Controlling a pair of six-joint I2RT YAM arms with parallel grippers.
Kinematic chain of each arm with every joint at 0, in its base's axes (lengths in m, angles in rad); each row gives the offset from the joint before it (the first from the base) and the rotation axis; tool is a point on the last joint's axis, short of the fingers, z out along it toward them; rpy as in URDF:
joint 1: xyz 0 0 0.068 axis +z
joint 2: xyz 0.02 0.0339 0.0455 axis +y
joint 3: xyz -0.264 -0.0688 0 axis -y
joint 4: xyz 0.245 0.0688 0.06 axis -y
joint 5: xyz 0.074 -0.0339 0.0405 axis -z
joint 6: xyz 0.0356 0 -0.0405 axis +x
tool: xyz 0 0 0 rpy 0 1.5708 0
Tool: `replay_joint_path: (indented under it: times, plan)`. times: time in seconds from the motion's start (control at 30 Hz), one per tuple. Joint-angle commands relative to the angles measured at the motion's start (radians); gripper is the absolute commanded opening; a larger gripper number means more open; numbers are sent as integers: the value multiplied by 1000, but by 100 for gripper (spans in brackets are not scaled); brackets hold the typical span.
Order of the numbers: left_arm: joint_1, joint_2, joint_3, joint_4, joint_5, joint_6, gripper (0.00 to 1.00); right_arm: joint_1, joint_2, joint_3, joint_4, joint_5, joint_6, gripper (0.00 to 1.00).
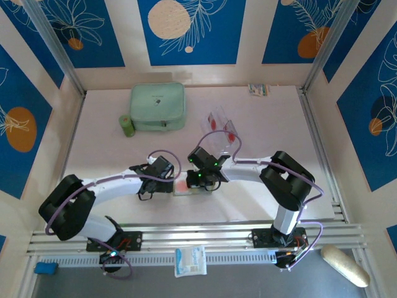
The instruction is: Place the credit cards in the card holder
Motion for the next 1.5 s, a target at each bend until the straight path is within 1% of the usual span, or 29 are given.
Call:
replay_joint_path:
  times: [0.0, 0.4, 0.67, 0.77, 0.97, 1.17, 1.33, 1.47]
  plan:
    - [10, 30, 1, 16, 18, 9, 100, 13, 22, 15, 6, -42, 22, 0]
    - [9, 30, 10, 17, 26, 7, 100, 3, 21, 6, 51, -92, 56, 0]
    - [9, -21, 33, -37, 7, 11, 100, -39, -104, -25, 20, -80, 40, 0]
    - [10, -57, 45, -72, -4, 14, 100, -63, -158, -40, -12, -62, 19, 2]
    - [12, -127, 88, -126, -16, 23, 100, -126, -272, -94, -59, -18, -15, 8]
    - [11, -172, 146, -140, 17, 28, 100, -219, -421, -167, -84, 0, -28, 20]
    - [9, -168, 187, -116, 71, 7, 100, -297, -529, -189, -131, -6, -60, 31]
    - [-7, -145, 202, -70, 113, -31, 100, -349, -575, -197, -148, -36, -81, 31]
